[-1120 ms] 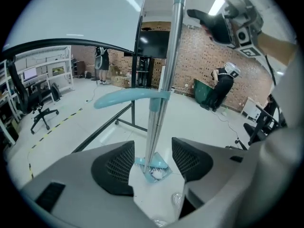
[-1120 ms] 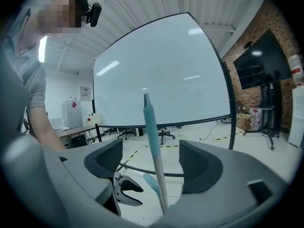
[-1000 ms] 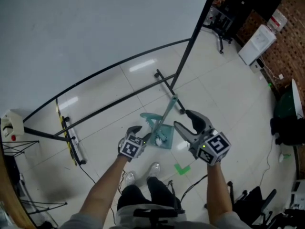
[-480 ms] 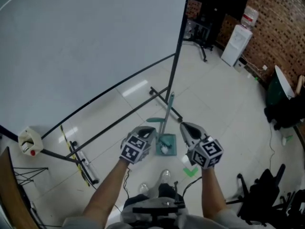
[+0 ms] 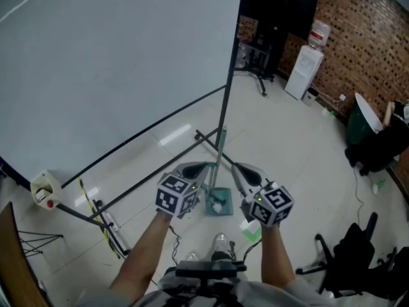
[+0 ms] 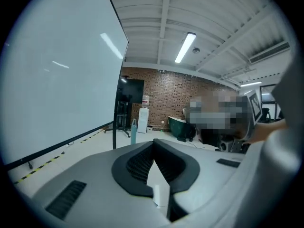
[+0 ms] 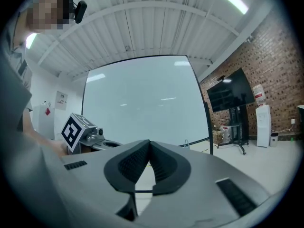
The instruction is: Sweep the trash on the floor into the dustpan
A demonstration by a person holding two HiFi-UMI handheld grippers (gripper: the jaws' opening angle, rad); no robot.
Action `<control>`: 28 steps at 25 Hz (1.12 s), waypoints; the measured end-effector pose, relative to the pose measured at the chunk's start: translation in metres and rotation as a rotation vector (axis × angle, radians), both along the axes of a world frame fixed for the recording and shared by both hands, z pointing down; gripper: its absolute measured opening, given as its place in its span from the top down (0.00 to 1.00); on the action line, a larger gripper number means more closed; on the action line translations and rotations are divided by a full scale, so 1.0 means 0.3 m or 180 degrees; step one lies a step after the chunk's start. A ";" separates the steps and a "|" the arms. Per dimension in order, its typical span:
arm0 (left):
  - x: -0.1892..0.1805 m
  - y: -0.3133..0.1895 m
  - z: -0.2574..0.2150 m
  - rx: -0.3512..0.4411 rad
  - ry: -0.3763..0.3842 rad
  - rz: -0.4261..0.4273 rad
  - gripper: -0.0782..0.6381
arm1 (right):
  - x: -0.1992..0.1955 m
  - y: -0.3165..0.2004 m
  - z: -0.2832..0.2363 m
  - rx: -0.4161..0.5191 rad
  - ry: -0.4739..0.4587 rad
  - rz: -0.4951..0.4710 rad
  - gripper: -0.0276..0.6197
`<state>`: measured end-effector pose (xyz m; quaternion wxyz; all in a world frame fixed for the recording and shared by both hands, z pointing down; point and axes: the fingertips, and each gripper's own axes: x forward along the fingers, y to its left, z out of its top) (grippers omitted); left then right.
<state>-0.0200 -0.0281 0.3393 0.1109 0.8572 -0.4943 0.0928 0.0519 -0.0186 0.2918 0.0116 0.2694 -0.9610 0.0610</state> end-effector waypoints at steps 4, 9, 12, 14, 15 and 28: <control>-0.016 0.039 -0.038 0.0078 0.0008 0.0010 0.89 | -0.041 0.058 -0.024 0.0030 -0.0024 -0.0029 0.96; -0.007 0.058 -0.064 0.0107 -0.0026 0.0021 0.89 | -0.045 0.088 -0.051 0.0037 -0.0036 -0.0024 0.96; 0.007 0.073 -0.081 0.0127 -0.0031 0.0034 0.89 | -0.041 0.100 -0.064 0.0065 -0.0071 -0.0046 0.96; 0.013 0.079 -0.093 0.0145 -0.0038 0.0044 0.89 | -0.042 0.103 -0.072 0.0078 -0.0100 -0.0052 0.96; 0.013 0.082 -0.097 0.0153 -0.0043 0.0046 0.89 | -0.043 0.103 -0.071 0.0085 -0.0123 -0.0050 0.96; 0.039 0.100 -0.090 0.0145 -0.0032 0.0079 0.89 | -0.034 0.126 -0.071 0.0087 -0.0143 -0.0087 0.96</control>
